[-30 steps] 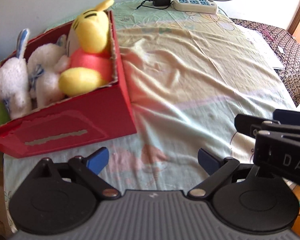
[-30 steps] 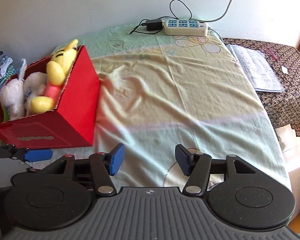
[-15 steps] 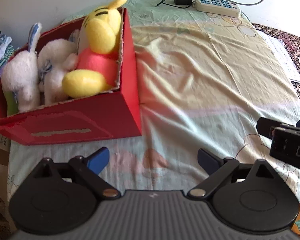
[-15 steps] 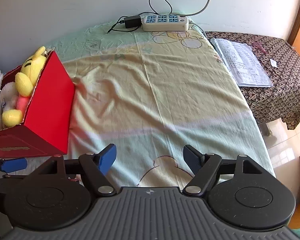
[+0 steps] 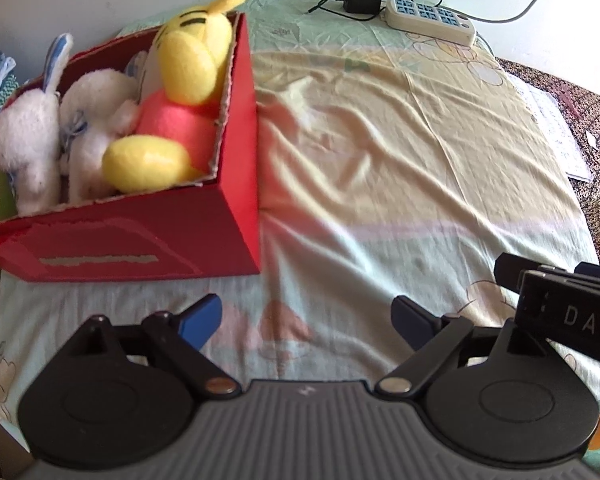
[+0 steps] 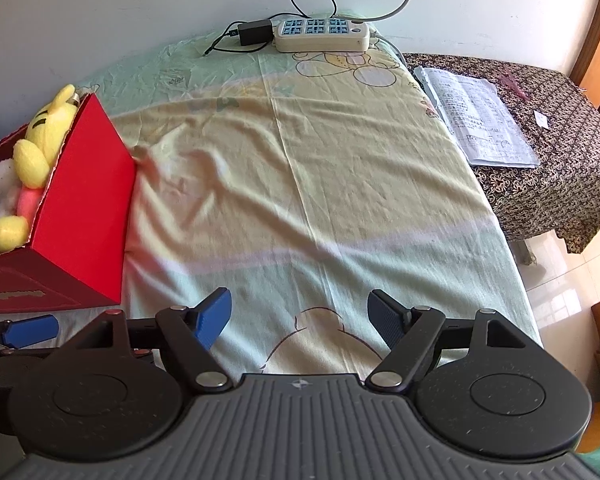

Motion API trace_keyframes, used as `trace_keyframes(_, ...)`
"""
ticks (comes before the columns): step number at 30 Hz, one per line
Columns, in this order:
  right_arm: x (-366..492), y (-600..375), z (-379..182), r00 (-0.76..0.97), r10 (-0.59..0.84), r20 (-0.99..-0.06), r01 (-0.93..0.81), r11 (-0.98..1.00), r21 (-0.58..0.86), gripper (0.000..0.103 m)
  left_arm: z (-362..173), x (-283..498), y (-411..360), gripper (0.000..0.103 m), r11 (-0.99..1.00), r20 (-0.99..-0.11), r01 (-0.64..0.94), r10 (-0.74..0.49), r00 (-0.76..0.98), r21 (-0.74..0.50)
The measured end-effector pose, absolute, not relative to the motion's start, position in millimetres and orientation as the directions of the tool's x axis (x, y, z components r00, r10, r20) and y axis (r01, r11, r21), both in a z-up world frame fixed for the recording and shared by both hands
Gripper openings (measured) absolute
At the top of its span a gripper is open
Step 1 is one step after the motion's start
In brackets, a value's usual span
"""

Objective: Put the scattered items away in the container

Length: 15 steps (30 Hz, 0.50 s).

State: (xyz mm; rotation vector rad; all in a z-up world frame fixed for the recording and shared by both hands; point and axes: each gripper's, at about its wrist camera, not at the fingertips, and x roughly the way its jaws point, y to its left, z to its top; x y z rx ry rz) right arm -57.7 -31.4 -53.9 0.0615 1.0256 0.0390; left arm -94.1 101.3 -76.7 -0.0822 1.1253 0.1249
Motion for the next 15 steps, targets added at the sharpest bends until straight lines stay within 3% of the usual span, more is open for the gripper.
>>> trace_keyframes(15,-47.5,-17.9,-45.4,0.527,0.055,-0.848,-0.024,0.998,0.050,0.078,-69.6,-90.3,111.3,0.098,0.990,-0.888,-0.141,0.040,0.458,-0.028)
